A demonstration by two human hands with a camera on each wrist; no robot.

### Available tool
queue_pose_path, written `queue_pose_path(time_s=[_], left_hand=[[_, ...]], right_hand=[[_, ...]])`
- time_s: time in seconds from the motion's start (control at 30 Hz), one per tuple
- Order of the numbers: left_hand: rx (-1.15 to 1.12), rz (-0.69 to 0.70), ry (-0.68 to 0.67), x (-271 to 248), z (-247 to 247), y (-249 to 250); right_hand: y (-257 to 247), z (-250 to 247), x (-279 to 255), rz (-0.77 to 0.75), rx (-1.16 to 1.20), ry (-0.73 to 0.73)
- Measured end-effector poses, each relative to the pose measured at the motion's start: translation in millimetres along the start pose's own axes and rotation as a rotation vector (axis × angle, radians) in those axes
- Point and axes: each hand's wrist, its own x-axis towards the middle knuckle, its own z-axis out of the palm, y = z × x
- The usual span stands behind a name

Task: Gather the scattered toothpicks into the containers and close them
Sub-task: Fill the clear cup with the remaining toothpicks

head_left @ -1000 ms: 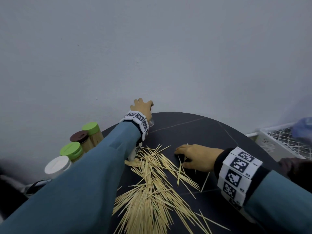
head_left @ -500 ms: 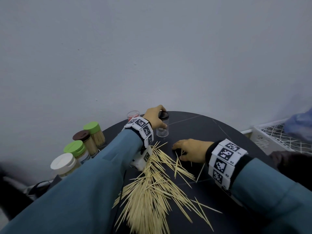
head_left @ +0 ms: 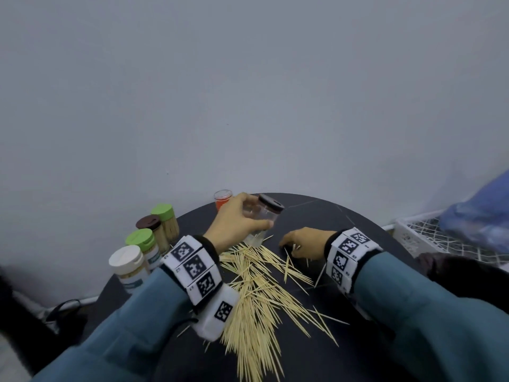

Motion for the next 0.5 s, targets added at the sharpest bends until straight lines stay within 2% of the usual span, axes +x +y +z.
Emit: queue_pose_path(time_s=[0.1, 0.23, 0.3, 0.33, 0.5], left_hand=[[-0.06, 0.019, 0.025, -20.3, -3.9, -6.5], [-0.078, 0.086, 0.01, -41.2, -6.7, -12.5], [-0.078, 0.113, -0.004, -44.8, -6.3, -14.9], [-0.077, 0.123, -0.011, -45.8, -5.9, -15.9], [-0.097, 0.17, -0.011, -50.3, -2.8, -16.1]], right_hand=[[-5.4, -6.3, -12.0, -0.041, 0.233, 0.139], [-25.2, -14.5, -31.7, -0.134, 0.806, 0.352], [-38.6, -19.1, -43.0, -0.168, 0.953, 0.4], [-45.3, -21.0, -48.4, -0.169, 0.936, 0.424], [-66.2, -16.7, -55.0, -0.155, 0.539, 0.519]])
